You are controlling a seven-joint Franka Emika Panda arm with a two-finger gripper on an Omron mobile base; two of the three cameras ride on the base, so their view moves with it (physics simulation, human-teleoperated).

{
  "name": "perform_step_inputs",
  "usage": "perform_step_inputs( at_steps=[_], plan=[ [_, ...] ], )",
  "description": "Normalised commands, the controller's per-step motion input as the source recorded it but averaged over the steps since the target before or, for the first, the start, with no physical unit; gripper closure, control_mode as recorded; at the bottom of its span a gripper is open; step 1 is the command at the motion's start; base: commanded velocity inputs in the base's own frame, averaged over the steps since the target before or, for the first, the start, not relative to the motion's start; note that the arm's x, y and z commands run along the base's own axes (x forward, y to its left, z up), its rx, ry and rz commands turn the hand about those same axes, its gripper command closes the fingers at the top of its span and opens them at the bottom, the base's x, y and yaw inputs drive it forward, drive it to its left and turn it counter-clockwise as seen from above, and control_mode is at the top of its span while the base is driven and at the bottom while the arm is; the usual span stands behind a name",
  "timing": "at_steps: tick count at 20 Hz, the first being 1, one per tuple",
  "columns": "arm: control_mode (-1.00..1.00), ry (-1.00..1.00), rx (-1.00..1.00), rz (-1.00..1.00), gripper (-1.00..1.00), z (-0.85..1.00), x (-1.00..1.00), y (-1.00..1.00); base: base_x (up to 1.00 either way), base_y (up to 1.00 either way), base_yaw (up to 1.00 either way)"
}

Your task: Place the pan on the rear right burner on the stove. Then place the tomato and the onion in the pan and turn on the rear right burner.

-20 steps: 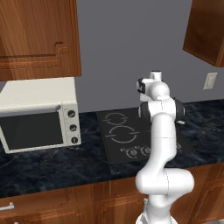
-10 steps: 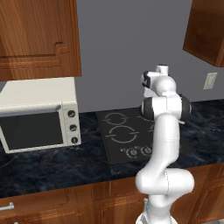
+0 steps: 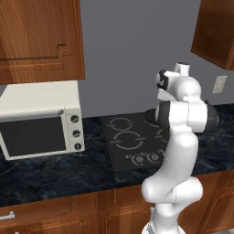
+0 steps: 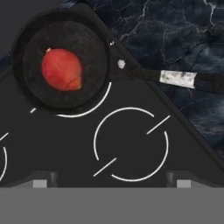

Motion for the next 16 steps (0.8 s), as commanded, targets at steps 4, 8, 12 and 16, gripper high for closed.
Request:
perform_step_inputs(
  at_steps=[4, 8, 12, 16],
  plan=[
    [-1.00, -0.05, -0.03, -0.02, -1.00, 0.30, -1.00, 0.01, 0.00, 0.00, 0.00],
    [-1.00, -0.10, -0.14, -0.05, -1.00, 0.40, -0.87, -0.02, 0.00, 0.00, 0.00],
    [-1.00, -0.05, -0.20, -0.10, -1.00, 0.39, -0.49, -0.22, 0.00, 0.00, 0.00],
    [-1.00, -0.06, -0.18, -0.07, -1.00, 0.10, -0.63, -0.45, 0.00, 0.00, 0.00]
  ],
)
